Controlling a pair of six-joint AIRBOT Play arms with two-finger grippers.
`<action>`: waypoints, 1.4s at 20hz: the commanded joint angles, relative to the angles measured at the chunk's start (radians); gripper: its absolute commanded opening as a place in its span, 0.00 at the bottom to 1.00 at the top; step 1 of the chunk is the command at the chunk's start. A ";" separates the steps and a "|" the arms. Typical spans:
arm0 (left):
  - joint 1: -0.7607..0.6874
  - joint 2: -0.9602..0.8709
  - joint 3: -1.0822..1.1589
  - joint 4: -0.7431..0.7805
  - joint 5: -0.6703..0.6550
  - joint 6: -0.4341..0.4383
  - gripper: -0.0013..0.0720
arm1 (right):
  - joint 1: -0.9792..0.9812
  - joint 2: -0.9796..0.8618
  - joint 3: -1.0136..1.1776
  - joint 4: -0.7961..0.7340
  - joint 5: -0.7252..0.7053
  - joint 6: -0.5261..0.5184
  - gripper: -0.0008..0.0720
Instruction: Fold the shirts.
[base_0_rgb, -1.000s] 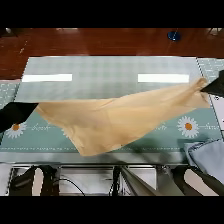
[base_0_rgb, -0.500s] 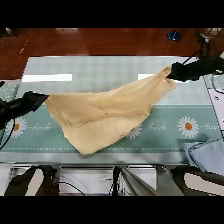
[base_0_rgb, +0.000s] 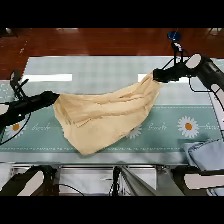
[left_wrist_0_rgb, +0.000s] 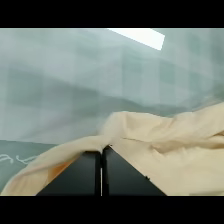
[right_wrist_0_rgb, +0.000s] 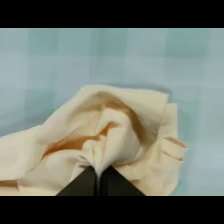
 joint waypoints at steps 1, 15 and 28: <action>-0.021 -0.053 0.000 0.001 0.132 0.018 0.04 | 0.003 -0.022 0.000 -0.002 -0.114 0.001 0.05; -0.182 -0.204 0.000 0.000 0.296 0.039 0.04 | 0.003 -0.050 0.000 0.024 -0.150 0.012 0.05; -0.187 -0.203 0.001 0.000 0.296 0.040 0.05 | 0.003 -0.035 0.001 0.025 -0.152 0.001 0.33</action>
